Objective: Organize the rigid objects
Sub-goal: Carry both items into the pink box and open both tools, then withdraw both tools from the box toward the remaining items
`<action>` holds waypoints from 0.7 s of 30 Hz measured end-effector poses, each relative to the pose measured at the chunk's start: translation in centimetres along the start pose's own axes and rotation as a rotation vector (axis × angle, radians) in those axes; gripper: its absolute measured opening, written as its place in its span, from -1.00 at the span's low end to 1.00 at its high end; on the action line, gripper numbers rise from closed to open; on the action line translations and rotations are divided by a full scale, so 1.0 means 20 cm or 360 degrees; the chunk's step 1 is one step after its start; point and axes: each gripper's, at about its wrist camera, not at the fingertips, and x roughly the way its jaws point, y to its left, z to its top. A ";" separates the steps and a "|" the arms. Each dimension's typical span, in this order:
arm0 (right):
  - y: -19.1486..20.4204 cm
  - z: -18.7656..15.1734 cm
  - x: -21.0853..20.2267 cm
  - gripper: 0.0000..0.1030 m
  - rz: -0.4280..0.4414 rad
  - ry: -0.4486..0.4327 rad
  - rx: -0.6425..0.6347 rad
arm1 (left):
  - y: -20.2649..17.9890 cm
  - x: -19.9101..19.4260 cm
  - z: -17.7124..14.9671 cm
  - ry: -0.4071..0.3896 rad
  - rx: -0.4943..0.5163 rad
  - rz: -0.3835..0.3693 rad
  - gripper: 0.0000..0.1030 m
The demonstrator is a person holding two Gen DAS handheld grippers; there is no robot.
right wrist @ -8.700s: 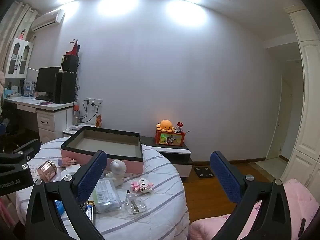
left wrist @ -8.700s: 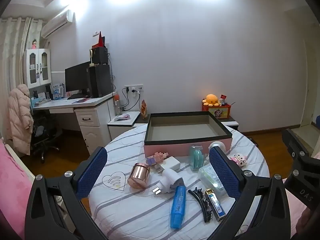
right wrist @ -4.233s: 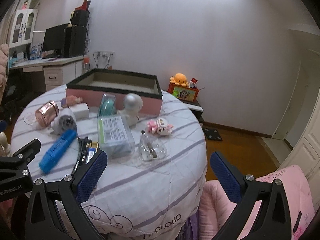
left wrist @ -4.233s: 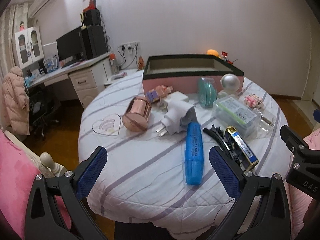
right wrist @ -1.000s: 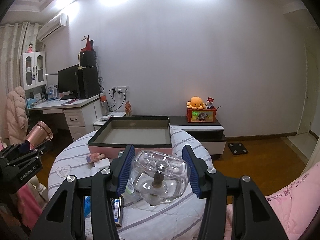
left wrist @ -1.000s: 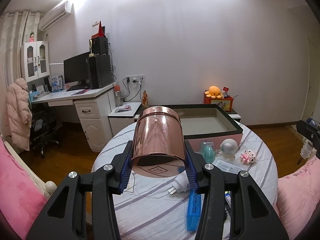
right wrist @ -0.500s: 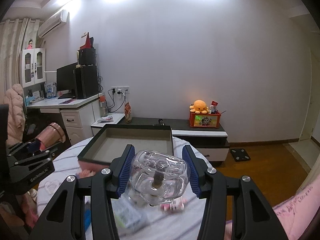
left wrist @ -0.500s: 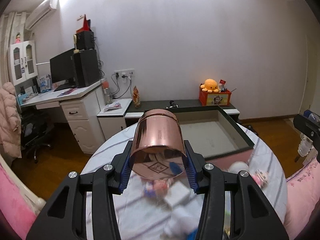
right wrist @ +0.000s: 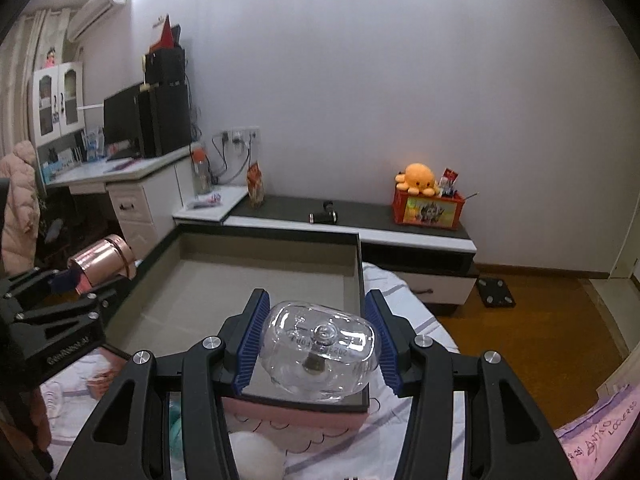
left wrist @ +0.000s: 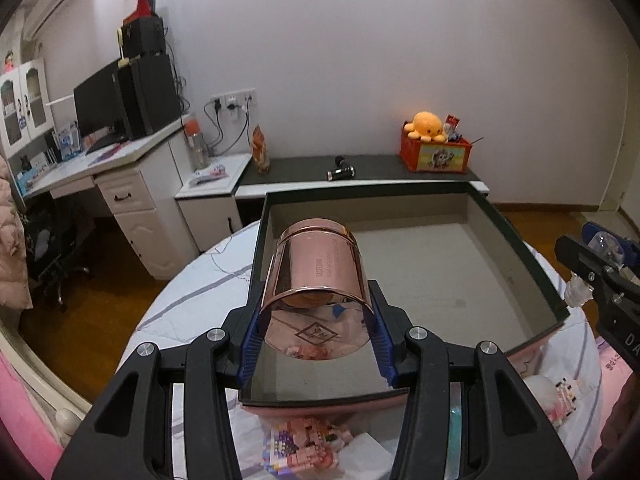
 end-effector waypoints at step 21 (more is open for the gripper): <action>-0.16 0.05 0.13 0.83 0.0003 0.0068 0.0203 | 0.05 0.09 0.01 0.0038 -0.0012 0.0106 1.00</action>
